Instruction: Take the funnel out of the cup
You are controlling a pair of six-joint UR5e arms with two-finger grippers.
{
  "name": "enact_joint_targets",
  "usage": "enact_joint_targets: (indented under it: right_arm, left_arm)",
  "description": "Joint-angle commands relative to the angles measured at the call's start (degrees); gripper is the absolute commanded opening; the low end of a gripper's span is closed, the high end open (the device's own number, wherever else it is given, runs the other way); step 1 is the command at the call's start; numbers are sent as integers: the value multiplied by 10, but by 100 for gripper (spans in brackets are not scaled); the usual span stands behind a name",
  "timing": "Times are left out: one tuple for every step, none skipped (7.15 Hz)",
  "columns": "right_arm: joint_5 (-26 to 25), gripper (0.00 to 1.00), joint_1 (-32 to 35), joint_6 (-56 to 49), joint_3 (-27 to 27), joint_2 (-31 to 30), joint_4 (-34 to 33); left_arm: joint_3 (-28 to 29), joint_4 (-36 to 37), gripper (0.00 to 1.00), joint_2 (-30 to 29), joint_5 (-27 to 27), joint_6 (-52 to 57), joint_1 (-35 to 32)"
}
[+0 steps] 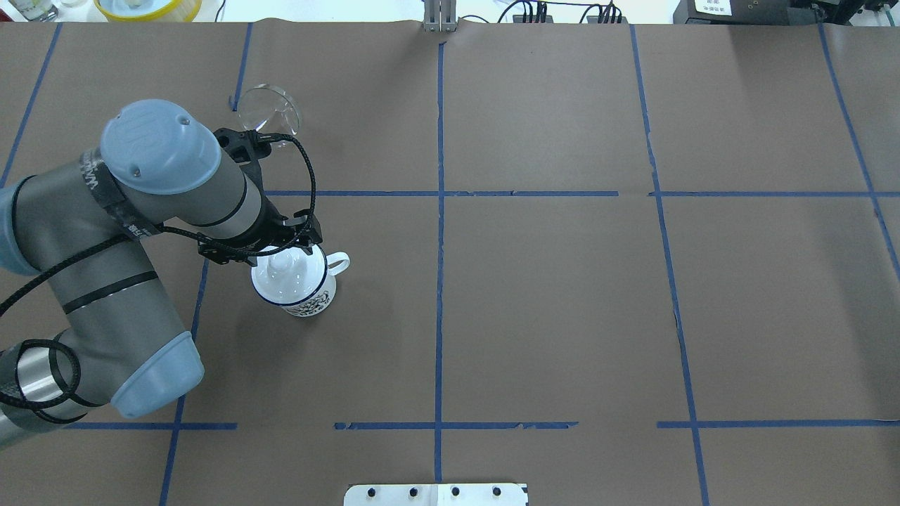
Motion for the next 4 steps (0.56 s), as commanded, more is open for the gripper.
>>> enact_joint_targets:
  right_arm:
    - [0,100,0,0,0,0,0]
    - [0,100,0,0,-1,0,0]
    - [0,100,0,0,0,0,0]
    - [0,100,0,0,0,0,0]
  left_arm:
    - [-45,1,100,16,-43,107,-79]
    - [-51,-1,100,49,-103,226,-159]
    - [-51,-1,100,99,-160,357,-238]
    - [-46,-1,100,146,-178,476,-305]
